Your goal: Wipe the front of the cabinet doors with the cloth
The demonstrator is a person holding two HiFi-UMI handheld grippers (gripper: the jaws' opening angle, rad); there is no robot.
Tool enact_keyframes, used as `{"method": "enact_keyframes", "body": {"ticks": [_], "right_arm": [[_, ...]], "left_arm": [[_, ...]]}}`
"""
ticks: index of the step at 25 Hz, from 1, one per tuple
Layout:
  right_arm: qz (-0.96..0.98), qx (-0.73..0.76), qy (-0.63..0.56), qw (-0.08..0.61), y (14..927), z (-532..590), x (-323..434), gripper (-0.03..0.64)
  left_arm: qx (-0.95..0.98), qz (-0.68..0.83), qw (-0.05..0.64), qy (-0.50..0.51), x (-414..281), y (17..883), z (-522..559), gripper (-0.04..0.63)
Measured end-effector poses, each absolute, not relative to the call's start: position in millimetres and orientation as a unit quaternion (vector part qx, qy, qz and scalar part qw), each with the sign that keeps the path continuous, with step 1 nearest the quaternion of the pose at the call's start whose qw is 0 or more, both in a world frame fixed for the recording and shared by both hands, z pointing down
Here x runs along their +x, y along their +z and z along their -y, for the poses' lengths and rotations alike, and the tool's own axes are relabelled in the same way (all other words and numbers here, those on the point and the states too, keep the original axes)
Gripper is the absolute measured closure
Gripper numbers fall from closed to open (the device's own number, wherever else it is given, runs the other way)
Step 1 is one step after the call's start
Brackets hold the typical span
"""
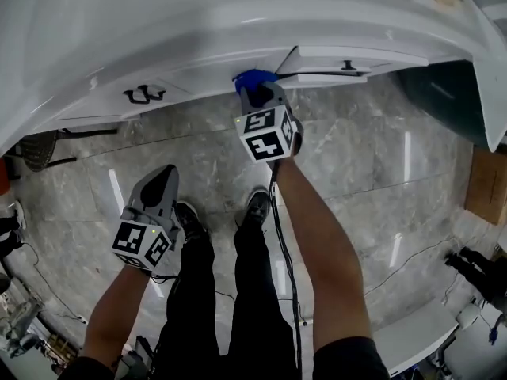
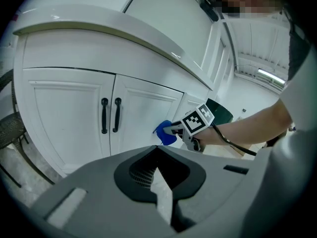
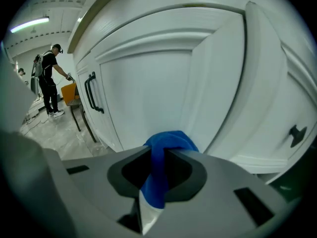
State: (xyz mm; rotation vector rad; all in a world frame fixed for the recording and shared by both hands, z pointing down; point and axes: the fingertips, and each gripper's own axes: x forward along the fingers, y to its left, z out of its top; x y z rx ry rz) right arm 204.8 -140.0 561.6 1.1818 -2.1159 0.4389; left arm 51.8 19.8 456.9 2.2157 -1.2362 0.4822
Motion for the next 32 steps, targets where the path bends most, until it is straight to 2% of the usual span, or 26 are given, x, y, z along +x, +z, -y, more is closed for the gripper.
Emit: {"method": "enact_keyframes", "body": {"ticks": [5, 9, 24, 32], "right_arm": [[0.792, 0.482, 0.178, 0.33, 567.1, 131.6, 230.6, 0.558], [0.788, 0.484, 0.203, 0.322, 573.8, 120.7, 221.9, 0.558], [0.831, 0.383, 0.225, 0.334, 599.8, 95.6, 32.1, 0.558], [0.833, 0.359, 0.23, 0.352, 621.7, 112.6, -3.5, 0.558]], "left_arm": [[0.825, 0.46, 0.274, 0.181, 65.2, 459.0, -15.2, 0.595], [0.826, 0.461, 0.273, 0.177, 61.7, 456.4, -11.6, 0.597], [0.826, 0.454, 0.271, 0.195, -30.2, 451.1, -17.4, 0.597], [0.822, 0.46, 0.272, 0.197, -58.2, 453.4, -10.9, 0.597]]}}
